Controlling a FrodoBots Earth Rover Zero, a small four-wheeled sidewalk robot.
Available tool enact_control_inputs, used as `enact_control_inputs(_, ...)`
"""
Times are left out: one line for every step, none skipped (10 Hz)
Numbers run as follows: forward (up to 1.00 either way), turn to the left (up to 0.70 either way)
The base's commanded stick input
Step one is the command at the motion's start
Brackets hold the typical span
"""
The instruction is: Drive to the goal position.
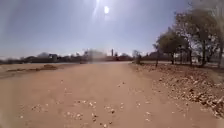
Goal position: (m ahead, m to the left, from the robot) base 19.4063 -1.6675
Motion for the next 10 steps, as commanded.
enact_control_inputs(1.00, 0.00)
enact_control_inputs(1.00, 0.00)
enact_control_inputs(1.00, 0.00)
enact_control_inputs(1.00, 0.00)
enact_control_inputs(1.00, 0.00)
enact_control_inputs(1.00, 0.00)
enact_control_inputs(1.00, 0.00)
enact_control_inputs(1.00, 0.00)
enact_control_inputs(1.00, 0.00)
enact_control_inputs(1.00, 0.00)
